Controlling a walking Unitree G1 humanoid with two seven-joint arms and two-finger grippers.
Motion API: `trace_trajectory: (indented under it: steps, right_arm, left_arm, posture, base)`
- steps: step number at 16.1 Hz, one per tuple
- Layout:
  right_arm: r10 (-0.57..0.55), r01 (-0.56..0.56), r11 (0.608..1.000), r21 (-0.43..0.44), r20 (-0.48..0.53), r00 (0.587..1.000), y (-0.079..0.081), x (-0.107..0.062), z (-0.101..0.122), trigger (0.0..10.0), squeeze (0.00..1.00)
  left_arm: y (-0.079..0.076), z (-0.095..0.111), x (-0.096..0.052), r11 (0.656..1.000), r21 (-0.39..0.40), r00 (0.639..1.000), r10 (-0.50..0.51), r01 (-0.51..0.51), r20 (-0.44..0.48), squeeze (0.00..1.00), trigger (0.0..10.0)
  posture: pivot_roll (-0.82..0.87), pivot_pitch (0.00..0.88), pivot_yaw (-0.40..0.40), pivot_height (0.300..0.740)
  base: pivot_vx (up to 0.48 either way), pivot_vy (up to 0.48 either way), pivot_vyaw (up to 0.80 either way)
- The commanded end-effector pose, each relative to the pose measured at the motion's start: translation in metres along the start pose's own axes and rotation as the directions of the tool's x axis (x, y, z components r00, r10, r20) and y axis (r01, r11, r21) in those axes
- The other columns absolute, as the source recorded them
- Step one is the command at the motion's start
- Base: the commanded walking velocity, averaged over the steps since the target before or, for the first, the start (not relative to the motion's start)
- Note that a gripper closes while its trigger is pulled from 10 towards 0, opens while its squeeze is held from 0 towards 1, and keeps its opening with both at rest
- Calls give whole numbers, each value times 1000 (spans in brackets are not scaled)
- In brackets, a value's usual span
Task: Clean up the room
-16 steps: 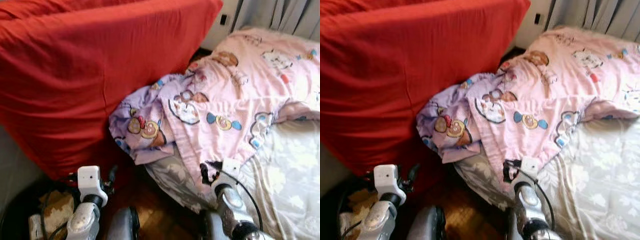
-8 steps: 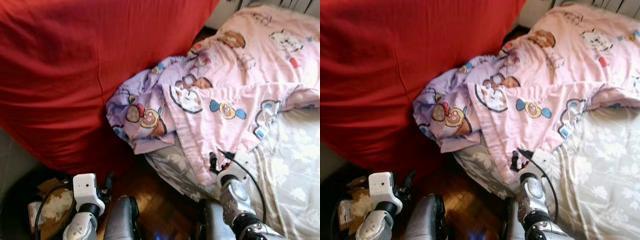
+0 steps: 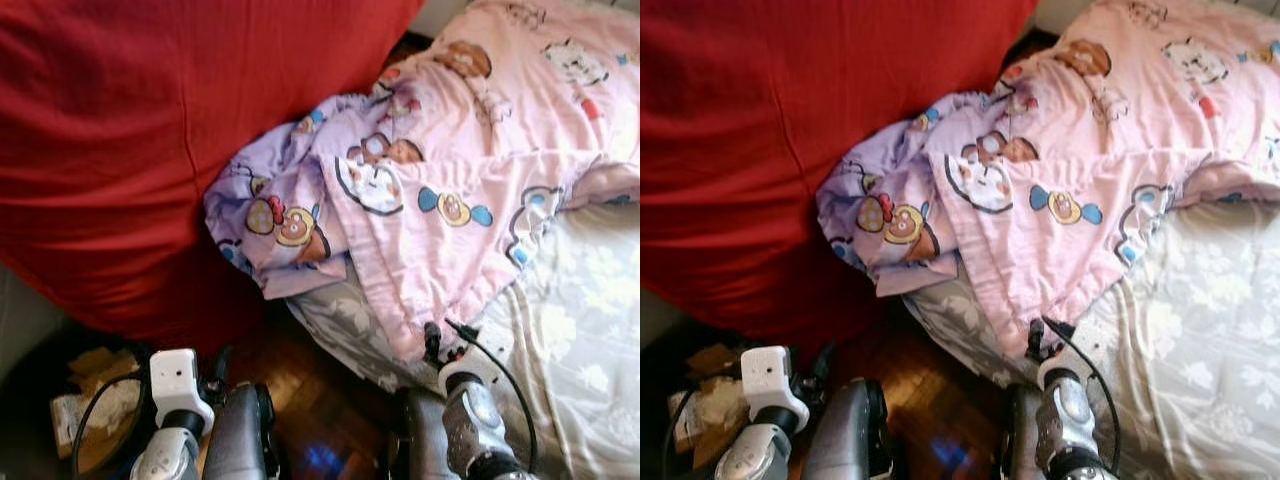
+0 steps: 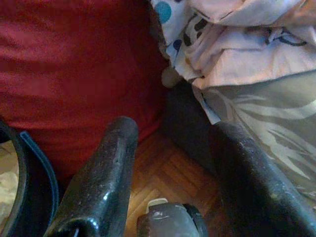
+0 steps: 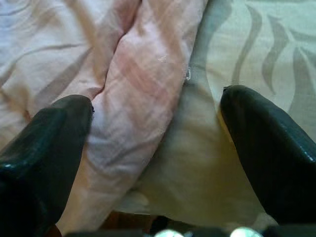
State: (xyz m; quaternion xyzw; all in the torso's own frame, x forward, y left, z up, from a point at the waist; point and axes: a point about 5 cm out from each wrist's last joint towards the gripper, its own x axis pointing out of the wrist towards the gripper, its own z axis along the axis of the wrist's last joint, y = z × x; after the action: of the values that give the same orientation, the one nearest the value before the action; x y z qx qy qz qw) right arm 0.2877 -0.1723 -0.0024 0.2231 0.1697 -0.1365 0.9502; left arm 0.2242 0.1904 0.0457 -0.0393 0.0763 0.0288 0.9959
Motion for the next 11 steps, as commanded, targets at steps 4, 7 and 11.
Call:
trace_trajectory:
  steps: [4,7,11]
  right_arm:
    - [61,-53,995,83,-106,993,8,-1,-13,10000,0]
    - [144,-125,983,137,-136,980,18,1,-14,10000,0]
    - [209,-188,971,147,-144,967,24,1,-13,10000,0]
  left_arm:
    - [4,-3,-5,999,30,999,18,-17,-34,0,10000]
    - [6,-5,-8,999,33,999,24,-23,-41,0,10000]
    - [9,-7,-10,999,36,998,31,-30,-47,0,10000]
  posture:
    - [112,300,-11,594]
    - [115,300,-11,594]
    - [118,294,-13,594]
  base:
    - [0,0,0]
    - [0,0,0]
    - [0,0,0]
